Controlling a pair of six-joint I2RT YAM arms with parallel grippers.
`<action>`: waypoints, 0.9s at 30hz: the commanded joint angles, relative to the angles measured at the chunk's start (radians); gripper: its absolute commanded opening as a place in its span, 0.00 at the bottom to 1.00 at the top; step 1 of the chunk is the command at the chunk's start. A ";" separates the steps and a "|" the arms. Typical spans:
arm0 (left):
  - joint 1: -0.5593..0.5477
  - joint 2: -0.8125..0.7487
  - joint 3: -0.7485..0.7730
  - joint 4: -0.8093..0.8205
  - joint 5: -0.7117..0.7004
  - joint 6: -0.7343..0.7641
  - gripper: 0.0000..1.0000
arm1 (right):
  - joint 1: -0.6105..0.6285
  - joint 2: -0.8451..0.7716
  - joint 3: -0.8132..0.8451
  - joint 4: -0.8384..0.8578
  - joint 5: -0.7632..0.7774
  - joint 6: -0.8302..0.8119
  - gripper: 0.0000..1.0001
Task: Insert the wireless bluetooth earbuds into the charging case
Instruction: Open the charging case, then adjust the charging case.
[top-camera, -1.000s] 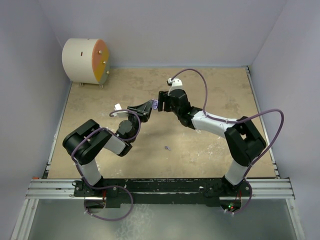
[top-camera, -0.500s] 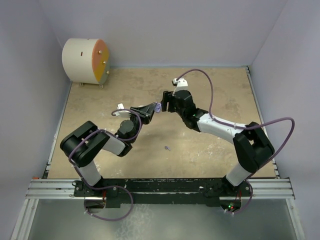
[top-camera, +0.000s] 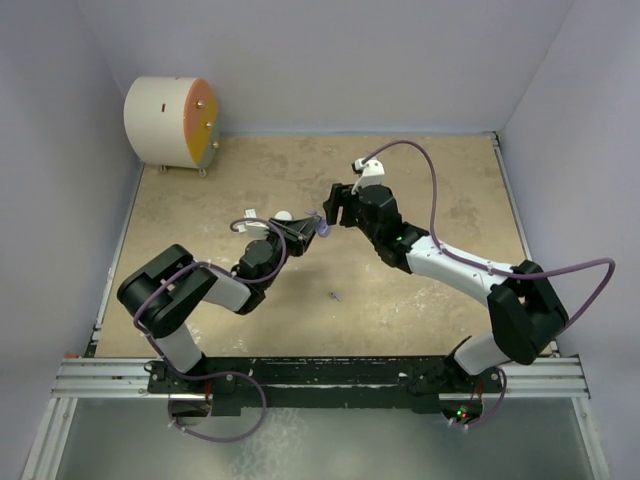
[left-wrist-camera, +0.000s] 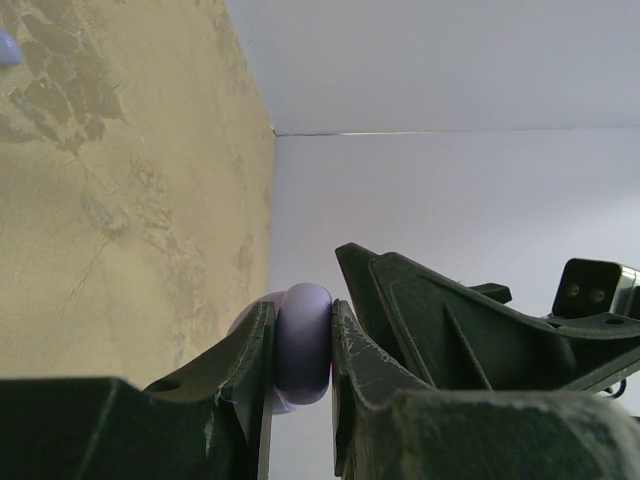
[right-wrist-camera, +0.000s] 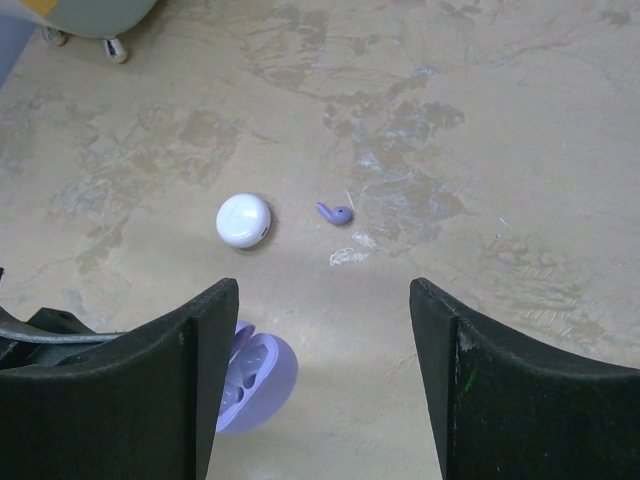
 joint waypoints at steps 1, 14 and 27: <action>0.009 -0.045 -0.008 0.021 0.011 0.024 0.00 | -0.002 -0.027 -0.005 0.020 0.008 0.004 0.72; 0.022 -0.059 0.005 -0.014 0.011 0.032 0.00 | -0.003 -0.060 -0.038 0.000 -0.022 0.020 0.72; 0.022 -0.083 0.035 -0.069 -0.003 0.075 0.00 | -0.002 -0.039 -0.072 0.018 -0.109 0.045 0.71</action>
